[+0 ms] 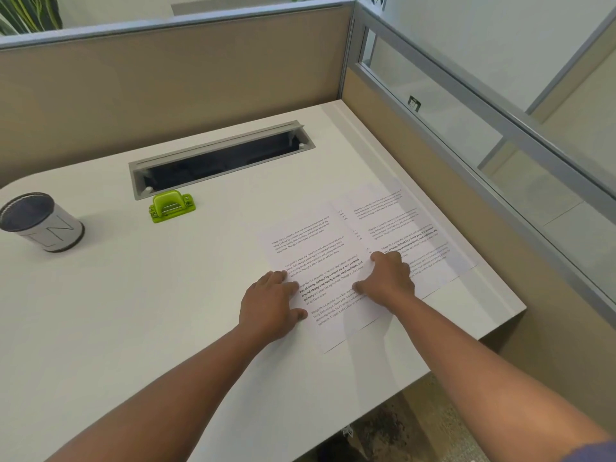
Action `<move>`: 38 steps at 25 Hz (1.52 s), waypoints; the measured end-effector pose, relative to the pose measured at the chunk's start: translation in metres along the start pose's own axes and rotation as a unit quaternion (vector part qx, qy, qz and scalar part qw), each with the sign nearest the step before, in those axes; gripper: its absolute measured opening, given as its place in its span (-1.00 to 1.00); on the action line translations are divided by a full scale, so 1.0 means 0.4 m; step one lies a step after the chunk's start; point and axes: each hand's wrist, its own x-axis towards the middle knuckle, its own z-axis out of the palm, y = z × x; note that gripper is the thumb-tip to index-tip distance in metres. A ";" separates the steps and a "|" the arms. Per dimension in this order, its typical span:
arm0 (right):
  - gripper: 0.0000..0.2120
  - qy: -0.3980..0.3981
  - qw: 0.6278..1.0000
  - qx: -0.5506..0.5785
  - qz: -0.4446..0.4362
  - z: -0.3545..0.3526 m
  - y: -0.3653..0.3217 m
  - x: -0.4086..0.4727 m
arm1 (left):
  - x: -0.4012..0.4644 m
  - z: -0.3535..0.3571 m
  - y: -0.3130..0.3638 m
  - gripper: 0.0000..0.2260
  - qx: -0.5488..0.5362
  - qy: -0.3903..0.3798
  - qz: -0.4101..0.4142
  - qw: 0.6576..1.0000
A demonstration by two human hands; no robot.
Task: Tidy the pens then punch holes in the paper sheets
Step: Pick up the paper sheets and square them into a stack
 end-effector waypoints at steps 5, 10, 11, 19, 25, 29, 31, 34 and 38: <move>-0.06 0.033 0.994 -0.108 0.001 0.042 0.014 -0.028 | 0.003 0.006 0.002 -0.47 -0.001 0.000 0.001 1.000; -0.13 0.043 0.993 -0.110 -0.020 0.077 0.033 -0.049 | -0.009 0.026 -0.002 -0.33 -0.027 -0.009 -0.008 1.000; -0.13 0.045 0.993 -0.109 -0.024 0.081 0.037 -0.052 | -0.013 0.033 -0.001 -0.24 -0.022 -0.013 -0.008 1.000; -0.18 0.061 0.993 -0.087 -0.049 0.086 0.053 -0.061 | -0.033 0.085 0.016 -0.24 0.032 -0.006 0.062 0.998; -0.15 0.093 0.994 0.051 -0.015 0.073 0.051 -0.077 | -0.035 0.072 0.016 -0.44 -0.091 0.026 0.032 0.995; -0.29 0.049 0.932 0.353 0.063 0.020 0.037 -0.063 | -0.043 0.062 0.017 -0.43 -0.205 0.038 0.014 0.978; -0.56 -0.001 0.852 0.507 0.131 -0.014 0.032 -0.055 | -0.047 0.057 0.014 -0.42 -0.232 0.027 0.016 0.972; -0.84 -0.063 0.817 0.545 0.178 -0.045 0.032 -0.048 | -0.052 0.050 -0.003 -0.41 -0.242 0.004 0.028 0.970; -0.84 -0.104 0.811 0.545 0.185 -0.056 0.037 -0.048 | -0.059 0.034 -0.037 -0.41 -0.265 -0.023 0.022 0.964</move>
